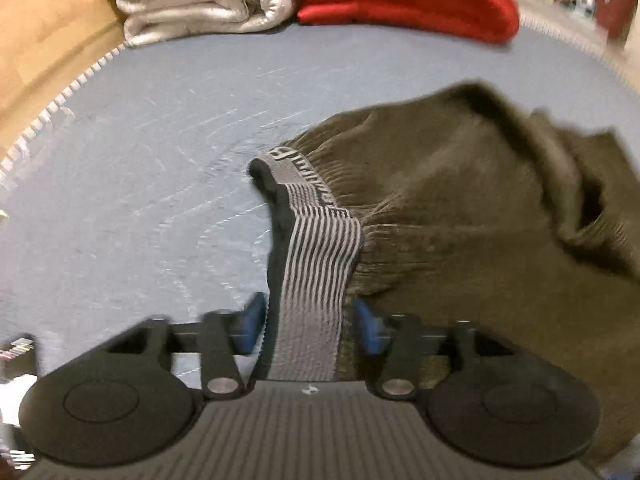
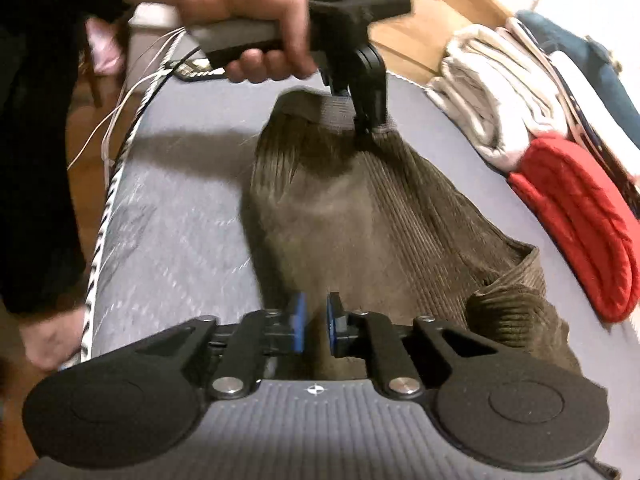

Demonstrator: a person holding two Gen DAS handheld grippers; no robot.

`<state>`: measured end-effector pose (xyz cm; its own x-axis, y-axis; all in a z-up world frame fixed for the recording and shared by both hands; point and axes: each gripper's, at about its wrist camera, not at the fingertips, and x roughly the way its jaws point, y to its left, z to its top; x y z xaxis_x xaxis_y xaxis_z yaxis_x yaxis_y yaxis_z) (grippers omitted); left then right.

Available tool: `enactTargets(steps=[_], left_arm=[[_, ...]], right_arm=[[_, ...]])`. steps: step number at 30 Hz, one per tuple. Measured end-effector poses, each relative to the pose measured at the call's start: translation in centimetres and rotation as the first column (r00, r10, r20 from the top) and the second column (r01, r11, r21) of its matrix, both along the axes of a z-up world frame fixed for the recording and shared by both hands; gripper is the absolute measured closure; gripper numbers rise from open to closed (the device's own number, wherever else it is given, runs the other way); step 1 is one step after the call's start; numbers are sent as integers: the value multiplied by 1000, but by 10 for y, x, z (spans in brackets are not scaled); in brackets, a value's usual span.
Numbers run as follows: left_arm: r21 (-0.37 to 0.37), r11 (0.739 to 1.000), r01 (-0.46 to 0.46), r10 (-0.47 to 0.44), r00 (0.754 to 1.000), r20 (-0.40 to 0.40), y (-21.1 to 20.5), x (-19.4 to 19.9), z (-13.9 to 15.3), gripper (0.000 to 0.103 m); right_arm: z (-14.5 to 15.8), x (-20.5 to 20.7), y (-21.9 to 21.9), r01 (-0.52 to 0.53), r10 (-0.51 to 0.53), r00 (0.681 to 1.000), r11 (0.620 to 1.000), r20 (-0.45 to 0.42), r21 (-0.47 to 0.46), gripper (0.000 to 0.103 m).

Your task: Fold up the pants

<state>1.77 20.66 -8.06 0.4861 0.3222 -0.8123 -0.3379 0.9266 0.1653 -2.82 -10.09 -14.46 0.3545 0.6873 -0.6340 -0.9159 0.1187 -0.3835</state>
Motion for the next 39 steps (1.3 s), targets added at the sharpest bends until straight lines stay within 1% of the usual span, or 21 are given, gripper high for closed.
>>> enactTargets(steps=[1,2,5,7,8,11,12,14,15,16,18,19,20,24,26,29,30,31,33,35,39], left_arm=[[54,999,-7,6,1000,8,-9,-3,8,33],[96,995,-13,10,999,33,-17,-5,17,28],[131,991,-22,6,993,115,-37,-9,45,26],[98,995,-17,-1,984,179,-50,-13,62,26],[77,997,-13,-3,979,206,-58,-14,68,26],[17,999,51,-53,968,246,-90,-13,79,26],[2,997,75,-73,963,259,-101,-13,81,26],[-10,990,140,-131,950,285,-126,-16,85,25],[-11,985,174,-163,941,296,-137,-15,85,25],[-9,978,206,-194,933,304,-148,-10,82,25],[-24,961,275,-255,919,301,-167,-2,67,25],[-46,948,315,-289,912,289,-174,2,58,25],[-74,932,355,-323,905,277,-181,6,50,25],[-215,852,478,-425,870,251,-202,11,20,38],[-266,794,547,-495,835,242,-213,9,8,54],[-263,737,623,-579,782,231,-233,2,-1,59],[-269,714,646,-606,763,224,-238,1,-2,59],[-272,695,666,-631,746,216,-244,-1,-4,59],[-254,679,689,-664,724,189,-254,-4,-6,59],[-236,672,702,-685,711,162,-265,-5,-14,59],[-238,672,702,-697,707,119,-276,0,-29,58]], right_arm=[[6,5,-8,25,-25,1000,1000,-4,11,54],[14,16,-18,60,-59,998,998,-21,37,45],[40,61,-64,241,-226,967,960,-118,142,40],[46,100,-98,427,-402,902,886,-158,181,37],[44,119,-112,518,-497,854,834,-153,188,32],[27,176,-147,767,-757,640,620,-130,165,25],[18,198,-160,836,-819,548,531,-171,136,25],[2,226,-177,911,-877,411,405,-250,78,25],[-6,238,-184,928,-882,366,368,-297,51,25],[-12,246,-188,933,-878,349,358,-326,35,27],[-19,252,-195,942,-883,320,337,-342,12,50],[-20,248,-199,941,-881,320,339,-350,6,82],[-17,246,-203,939,-872,323,344,-368,9,94],[12,208,-222,934,-874,353,349,-334,75,95],[19,191,-239,930,-875,364,361,-319,71,96],[20,161,-275,931,-893,345,365,-287,-17,96],[16,152,-286,921,-892,348,383,-289,-75,96],[8,142,-294,893,-880,370,425,-297,-147,96],[-10,125,-308,832,-862,408,486,-300,-266,96],[-18,115,-317,811,-860,431,502,-273,-300,91],[18,117,-320,852,-835,464,512,-296,-108,74]])
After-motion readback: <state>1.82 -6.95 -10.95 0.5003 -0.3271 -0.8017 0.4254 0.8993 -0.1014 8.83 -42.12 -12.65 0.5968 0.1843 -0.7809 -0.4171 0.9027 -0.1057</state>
